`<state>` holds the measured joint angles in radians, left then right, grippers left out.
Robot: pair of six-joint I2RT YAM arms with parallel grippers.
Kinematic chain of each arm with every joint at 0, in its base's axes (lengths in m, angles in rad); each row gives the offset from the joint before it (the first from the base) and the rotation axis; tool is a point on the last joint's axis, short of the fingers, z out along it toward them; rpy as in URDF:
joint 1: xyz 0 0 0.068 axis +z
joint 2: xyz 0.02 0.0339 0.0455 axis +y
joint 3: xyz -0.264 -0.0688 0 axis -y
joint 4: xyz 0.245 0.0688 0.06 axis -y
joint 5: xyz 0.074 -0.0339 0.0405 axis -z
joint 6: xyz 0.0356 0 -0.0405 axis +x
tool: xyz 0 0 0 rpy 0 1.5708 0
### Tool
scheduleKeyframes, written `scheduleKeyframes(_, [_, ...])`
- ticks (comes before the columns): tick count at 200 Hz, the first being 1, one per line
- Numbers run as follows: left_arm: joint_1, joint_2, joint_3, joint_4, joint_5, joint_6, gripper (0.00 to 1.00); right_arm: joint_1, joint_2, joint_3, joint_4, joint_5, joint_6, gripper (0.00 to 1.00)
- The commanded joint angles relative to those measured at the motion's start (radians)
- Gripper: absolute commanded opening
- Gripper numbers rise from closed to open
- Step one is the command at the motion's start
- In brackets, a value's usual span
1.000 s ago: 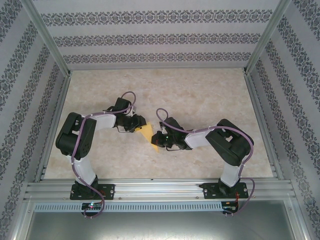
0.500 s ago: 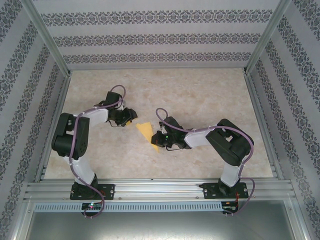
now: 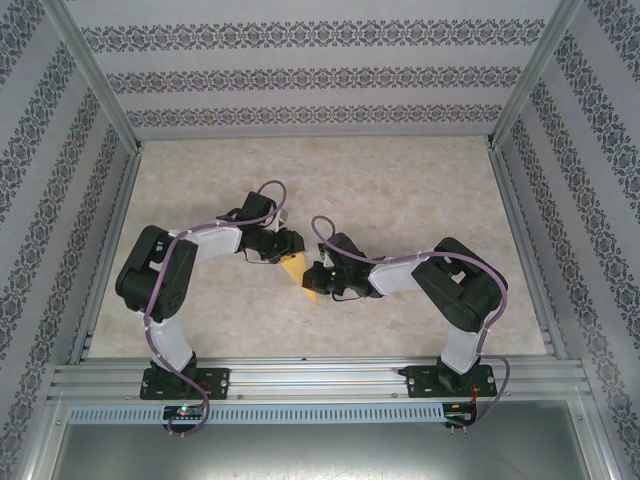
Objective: Fold a paper plane with a square sheet of paper (pick it up from the middle)
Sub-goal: Fold the wing for the fifth time at the center of the table.
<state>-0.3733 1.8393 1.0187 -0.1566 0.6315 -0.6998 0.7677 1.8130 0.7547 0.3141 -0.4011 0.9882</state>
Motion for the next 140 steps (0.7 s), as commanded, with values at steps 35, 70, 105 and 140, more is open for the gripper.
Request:
scheduleKeyframes(35, [0.035, 0.063, 0.006, -0.028, -0.074, 0.047, 0.39, 0.004, -0.012, -0.03, -0.181, -0.001, -0.045, 0.0])
scheduleKeyframes(70, [0.044, 0.085, -0.035, 0.009, -0.058, 0.04, 0.39, 0.008, -0.081, 0.01, -0.135, -0.038, -0.054, 0.0])
scheduleKeyframes(105, [0.045, 0.09, -0.052, 0.039, -0.037, 0.026, 0.39, 0.022, -0.05, 0.091, -0.094, -0.078, -0.044, 0.0])
scheduleKeyframes(140, [0.045, 0.09, -0.061, 0.035, -0.055, 0.025, 0.38, 0.026, 0.033, 0.107, -0.104, -0.069, -0.032, 0.01])
